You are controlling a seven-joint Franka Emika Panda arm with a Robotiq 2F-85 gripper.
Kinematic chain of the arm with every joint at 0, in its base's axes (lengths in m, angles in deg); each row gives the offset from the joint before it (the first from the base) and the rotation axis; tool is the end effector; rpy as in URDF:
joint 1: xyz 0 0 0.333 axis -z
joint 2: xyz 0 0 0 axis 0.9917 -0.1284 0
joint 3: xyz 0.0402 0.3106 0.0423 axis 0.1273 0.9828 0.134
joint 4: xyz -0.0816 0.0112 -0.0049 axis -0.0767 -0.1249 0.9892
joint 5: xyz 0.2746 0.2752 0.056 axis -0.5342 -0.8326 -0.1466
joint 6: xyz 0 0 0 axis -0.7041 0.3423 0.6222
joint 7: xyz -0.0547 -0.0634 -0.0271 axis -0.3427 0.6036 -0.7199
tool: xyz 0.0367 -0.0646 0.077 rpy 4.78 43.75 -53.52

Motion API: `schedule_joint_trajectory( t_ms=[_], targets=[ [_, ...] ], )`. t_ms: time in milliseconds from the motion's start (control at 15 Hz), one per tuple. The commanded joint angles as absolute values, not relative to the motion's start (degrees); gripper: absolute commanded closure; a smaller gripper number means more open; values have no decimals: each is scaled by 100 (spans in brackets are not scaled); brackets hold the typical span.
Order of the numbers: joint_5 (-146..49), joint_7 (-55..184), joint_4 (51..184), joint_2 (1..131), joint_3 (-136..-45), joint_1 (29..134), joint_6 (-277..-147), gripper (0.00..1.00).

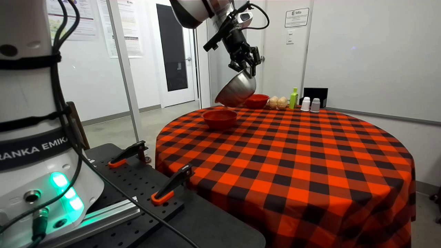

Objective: Pour the things in the metal bowl into the red bowl

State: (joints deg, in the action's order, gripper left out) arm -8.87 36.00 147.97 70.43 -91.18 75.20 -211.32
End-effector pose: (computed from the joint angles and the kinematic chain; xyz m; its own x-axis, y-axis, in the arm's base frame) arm 0.5654 0.0170 0.3083 0.9898 0.0448 0.1350 -0.0284 -0.8679 0.4960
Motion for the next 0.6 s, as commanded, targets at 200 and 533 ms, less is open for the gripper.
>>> schedule_joint_trajectory(
  t_ms=[200, 533],
  targets=[
    [359, 2223, 15057, 7223, -8878, 7375, -20669, 98],
    [608, 1734, 15098, 7209, -8563, 7339, -20395, 98]
  ],
)
